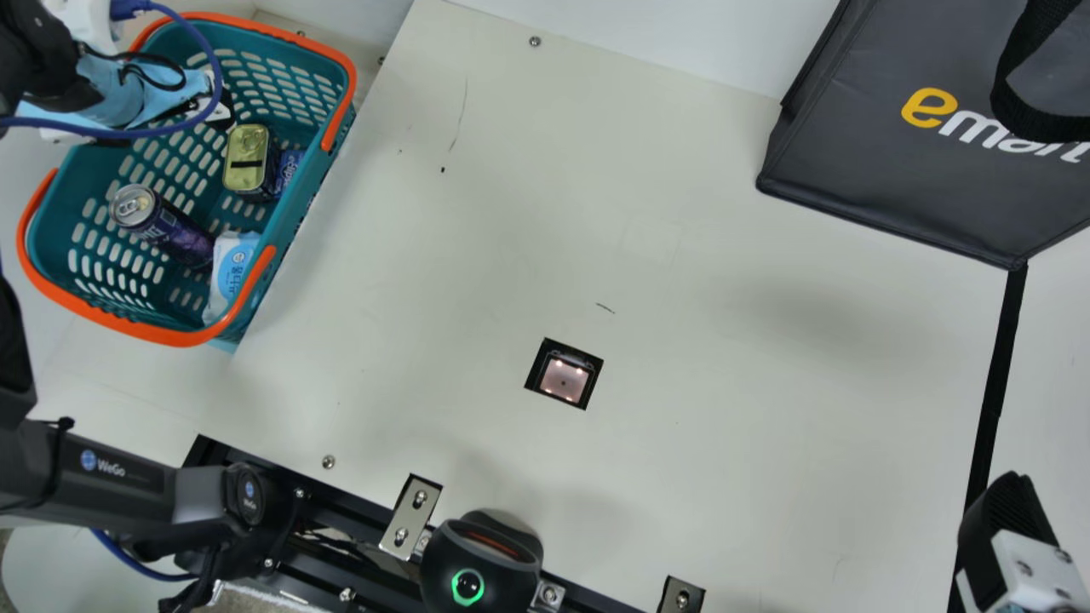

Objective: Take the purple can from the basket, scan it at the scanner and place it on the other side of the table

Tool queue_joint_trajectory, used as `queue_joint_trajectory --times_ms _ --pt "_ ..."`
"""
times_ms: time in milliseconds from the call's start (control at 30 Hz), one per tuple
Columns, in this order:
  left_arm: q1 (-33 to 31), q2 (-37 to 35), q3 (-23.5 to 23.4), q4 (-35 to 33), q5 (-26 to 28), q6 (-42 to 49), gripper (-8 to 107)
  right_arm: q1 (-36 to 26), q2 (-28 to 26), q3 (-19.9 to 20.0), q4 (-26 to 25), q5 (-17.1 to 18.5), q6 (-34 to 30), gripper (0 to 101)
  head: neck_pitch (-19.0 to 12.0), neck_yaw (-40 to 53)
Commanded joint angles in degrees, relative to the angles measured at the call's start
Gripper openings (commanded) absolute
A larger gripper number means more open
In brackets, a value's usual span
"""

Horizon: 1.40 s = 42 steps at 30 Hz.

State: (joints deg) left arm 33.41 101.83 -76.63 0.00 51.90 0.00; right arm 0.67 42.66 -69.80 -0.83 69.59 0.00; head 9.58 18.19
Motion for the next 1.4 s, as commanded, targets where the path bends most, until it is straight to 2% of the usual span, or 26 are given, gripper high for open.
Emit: queue_joint_trajectory --times_ms 0,400,900,1167,1367 --pt "0.2 -0.1 0.2 0.0 0.2 -4.2 90 0.0 0.0 0.0 0.0 0.0 0.0 95 -1.7 0.2" --pt "0.5 -2.4 3.8 1.3 1.1 -15.4 90 0.0 0.0 0.0 0.0 0.0 0.0 95 -1.7 0.2" --pt "2.3 -5.0 8.0 7.7 1.8 -32.9 90 0.0 0.0 0.0 0.0 0.0 0.0 95 -1.7 0.2" --pt "2.6 -5.9 10.1 10.2 0.5 -38.7 90 0.0 0.0 0.0 0.0 0.0 0.0 95 -1.7 0.2" --pt "3.1 -5.5 11.8 12.0 -2.3 -42.2 90 0.0 0.0 0.0 0.0 0.0 0.0 95 -1.7 0.2"
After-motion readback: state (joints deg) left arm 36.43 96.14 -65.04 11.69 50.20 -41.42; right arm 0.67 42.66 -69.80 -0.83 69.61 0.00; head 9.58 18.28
